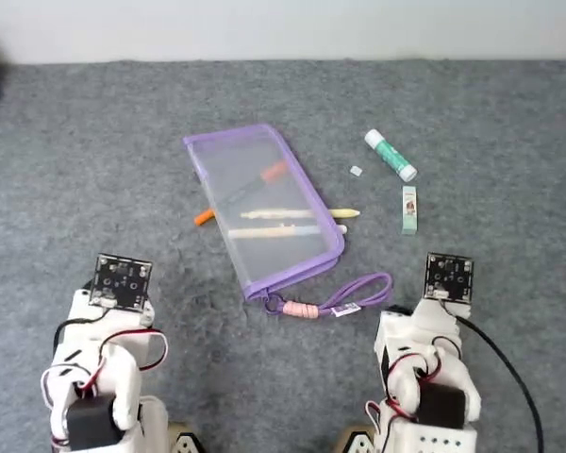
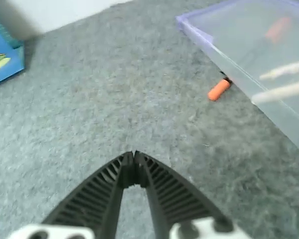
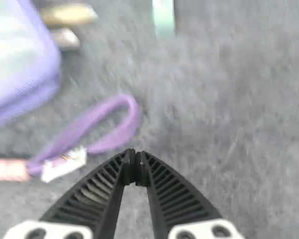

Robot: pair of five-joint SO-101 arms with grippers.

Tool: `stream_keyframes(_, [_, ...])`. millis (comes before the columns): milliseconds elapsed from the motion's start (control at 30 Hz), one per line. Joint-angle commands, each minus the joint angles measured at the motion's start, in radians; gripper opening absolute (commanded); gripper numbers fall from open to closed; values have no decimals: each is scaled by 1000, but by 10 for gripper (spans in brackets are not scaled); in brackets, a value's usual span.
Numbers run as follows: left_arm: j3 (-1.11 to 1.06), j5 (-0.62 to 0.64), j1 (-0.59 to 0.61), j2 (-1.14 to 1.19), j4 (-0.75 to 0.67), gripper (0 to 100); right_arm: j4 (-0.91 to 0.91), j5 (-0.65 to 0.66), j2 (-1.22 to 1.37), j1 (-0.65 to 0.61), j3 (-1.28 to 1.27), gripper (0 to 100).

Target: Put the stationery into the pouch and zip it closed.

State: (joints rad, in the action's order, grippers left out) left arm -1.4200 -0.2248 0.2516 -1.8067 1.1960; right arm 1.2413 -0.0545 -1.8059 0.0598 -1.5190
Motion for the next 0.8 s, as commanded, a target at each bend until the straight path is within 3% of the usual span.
stream_keyframes(0, [65, 31, 28, -3, 17, 13, 104, 6, 53, -79, 196, 8])
stream_keyframes(267, [136, 95, 28, 203, 11, 13, 145, 52, 596, -243, 480, 9])
stream_keyframes(433, [163, 95, 28, 308, 9, 13, 104, 258, 926, -343, 591, 12])
stream_keyframes(533, [193, 89, 29, 333, 11, 13, 73, 494, 1072, -386, 626, 12])
stream_keyframes(633, [223, 29, 29, 336, 17, 13, 30, 644, 1182, -426, 655, 11])
stream_keyframes(767, [239, -141, 49, 333, 25, 14, -47, 651, 1291, -472, 692, 39])
